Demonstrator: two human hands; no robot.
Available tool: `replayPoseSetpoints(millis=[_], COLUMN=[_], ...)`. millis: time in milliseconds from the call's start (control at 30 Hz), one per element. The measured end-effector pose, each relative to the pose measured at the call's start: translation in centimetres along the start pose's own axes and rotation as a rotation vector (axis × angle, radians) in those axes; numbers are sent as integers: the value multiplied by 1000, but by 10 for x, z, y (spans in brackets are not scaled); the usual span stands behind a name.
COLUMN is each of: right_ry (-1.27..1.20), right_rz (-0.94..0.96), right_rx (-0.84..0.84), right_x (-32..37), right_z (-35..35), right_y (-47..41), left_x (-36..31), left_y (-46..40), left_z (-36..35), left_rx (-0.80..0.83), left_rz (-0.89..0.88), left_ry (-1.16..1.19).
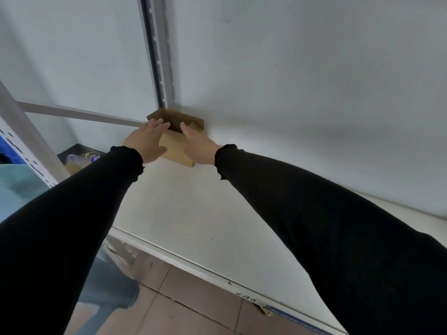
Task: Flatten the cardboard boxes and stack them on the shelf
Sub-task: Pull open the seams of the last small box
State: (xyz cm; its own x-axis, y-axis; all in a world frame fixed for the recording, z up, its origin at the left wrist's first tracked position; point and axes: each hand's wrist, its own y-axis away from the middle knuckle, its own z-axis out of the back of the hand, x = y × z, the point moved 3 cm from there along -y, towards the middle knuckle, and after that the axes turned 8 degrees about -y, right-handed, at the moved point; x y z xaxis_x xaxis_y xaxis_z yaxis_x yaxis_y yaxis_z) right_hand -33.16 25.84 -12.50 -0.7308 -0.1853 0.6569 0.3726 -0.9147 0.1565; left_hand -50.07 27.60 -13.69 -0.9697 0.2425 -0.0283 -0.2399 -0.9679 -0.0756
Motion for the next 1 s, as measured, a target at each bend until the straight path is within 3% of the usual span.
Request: replayPoseSetpoints(millis=[100,233,300,433,533,867,1000], right_ry=[22,195,226,-47,-21,134,131], right_rz=[-1,90,86,14,43,102,100], right_rx=[-34,-270,-254,-208,-166,-328,-363], right_x=[-3,-12,-23,-46,-54,-23,-17], right_z=[-5,1,4,7,7,-10,-23], right_y=[3,37,61,96,100,0,-30], left_x=[-5,-23,-35,-49,-53,10,20], left_y=[0,18,29,37,31,-3,-13], left_z=[-5,-4,-4,0,-3,-4,-5], left_rx=[-54,-117,-79,-21,-3,-92,-212], left_rz=[-6,-53,-84,-6,7,-34,-54], left_ry=[11,29,-9,14,60,-195,-138])
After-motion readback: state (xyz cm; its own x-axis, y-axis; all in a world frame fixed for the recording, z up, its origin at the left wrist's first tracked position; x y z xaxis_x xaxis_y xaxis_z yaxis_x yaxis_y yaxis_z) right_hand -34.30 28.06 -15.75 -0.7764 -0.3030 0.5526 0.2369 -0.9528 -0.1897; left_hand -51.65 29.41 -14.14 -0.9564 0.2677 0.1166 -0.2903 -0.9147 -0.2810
